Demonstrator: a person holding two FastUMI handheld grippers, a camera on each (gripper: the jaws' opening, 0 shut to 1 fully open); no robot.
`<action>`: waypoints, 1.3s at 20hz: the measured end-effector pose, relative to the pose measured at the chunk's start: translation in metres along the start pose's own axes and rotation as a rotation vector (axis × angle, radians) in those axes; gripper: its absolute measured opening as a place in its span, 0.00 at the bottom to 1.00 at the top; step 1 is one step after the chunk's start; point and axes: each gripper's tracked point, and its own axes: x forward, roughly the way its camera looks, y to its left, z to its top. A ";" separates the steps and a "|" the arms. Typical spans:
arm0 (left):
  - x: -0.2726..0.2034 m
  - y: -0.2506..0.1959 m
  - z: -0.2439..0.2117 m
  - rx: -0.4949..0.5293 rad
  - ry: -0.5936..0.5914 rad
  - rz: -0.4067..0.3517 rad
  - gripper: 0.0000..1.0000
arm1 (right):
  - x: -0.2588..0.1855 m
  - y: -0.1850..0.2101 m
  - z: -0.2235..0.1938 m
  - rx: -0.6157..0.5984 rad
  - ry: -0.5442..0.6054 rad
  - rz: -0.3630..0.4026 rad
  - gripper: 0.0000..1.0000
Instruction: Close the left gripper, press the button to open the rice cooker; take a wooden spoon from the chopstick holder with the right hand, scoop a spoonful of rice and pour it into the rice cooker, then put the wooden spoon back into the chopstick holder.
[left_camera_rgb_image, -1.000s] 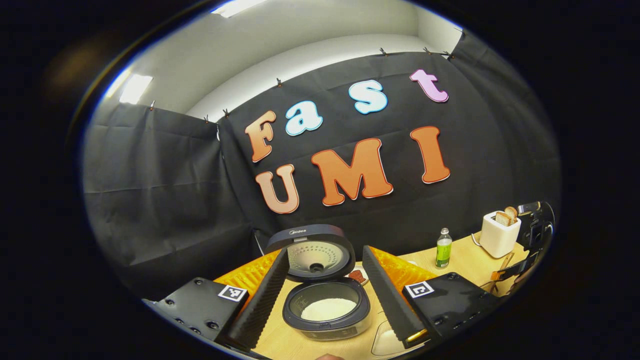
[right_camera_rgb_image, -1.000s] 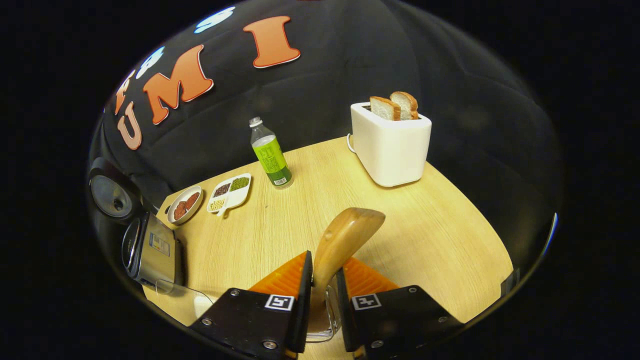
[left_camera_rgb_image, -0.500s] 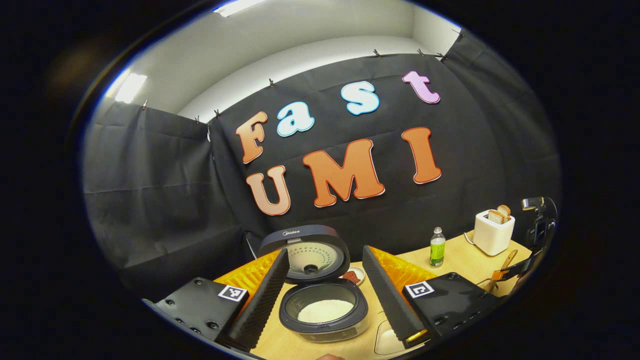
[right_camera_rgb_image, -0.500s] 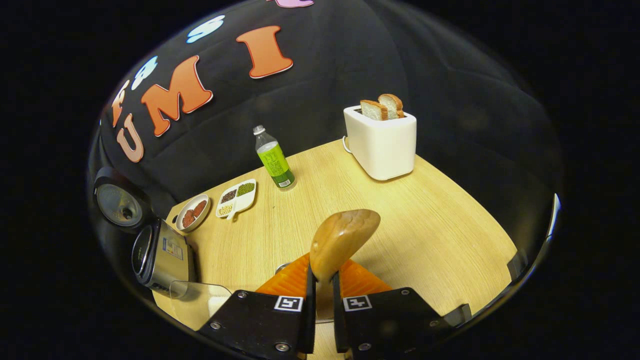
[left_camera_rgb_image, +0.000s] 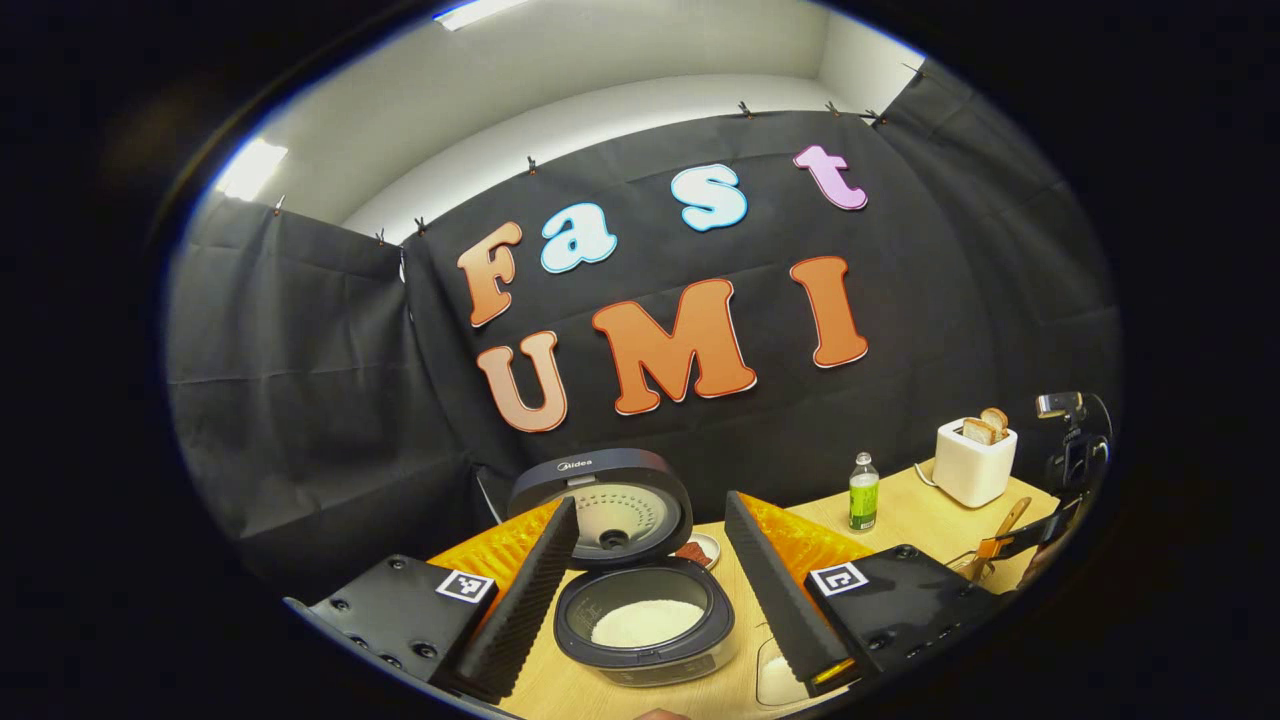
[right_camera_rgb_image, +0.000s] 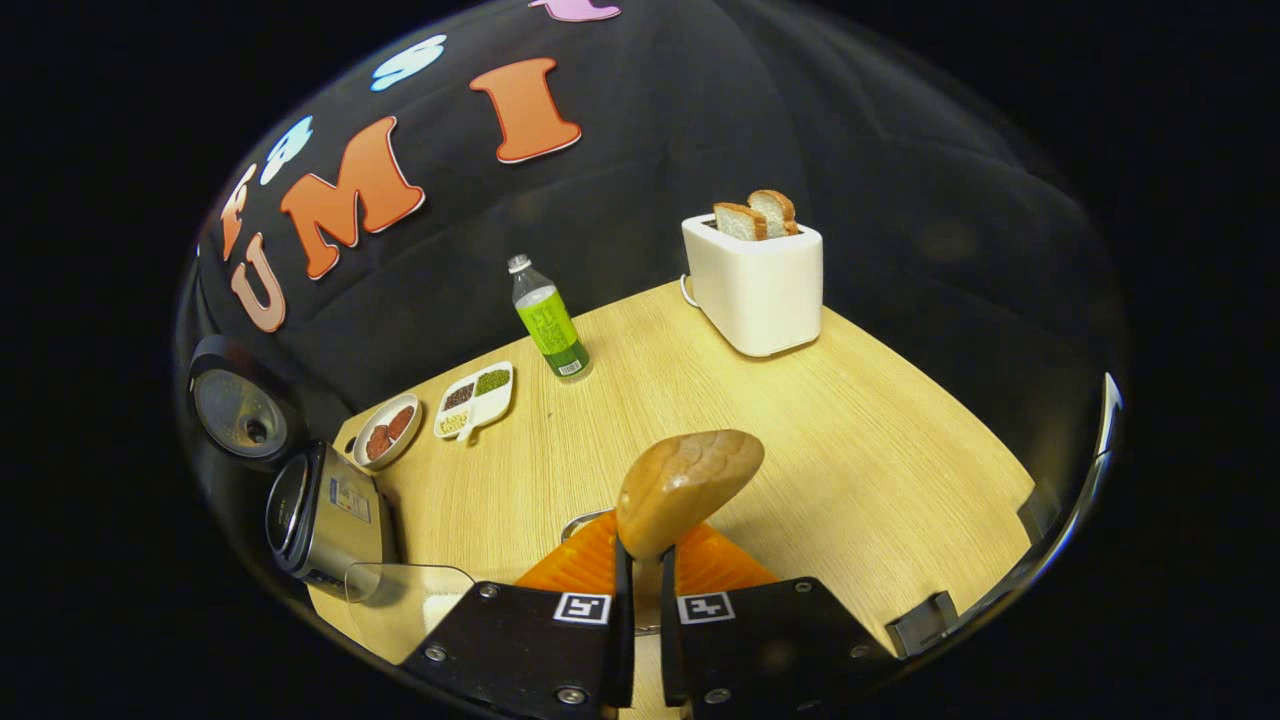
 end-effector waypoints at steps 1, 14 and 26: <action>0.000 0.001 0.000 0.002 -0.001 -0.003 0.91 | 0.002 0.000 0.001 0.005 0.002 -0.004 0.10; 0.009 0.045 -0.009 -0.077 -0.002 0.028 0.96 | -0.056 0.023 0.054 0.017 -0.138 0.036 0.06; 0.025 0.083 -0.030 -0.132 0.028 0.031 0.93 | -0.118 0.111 0.065 -0.039 -0.177 0.211 0.05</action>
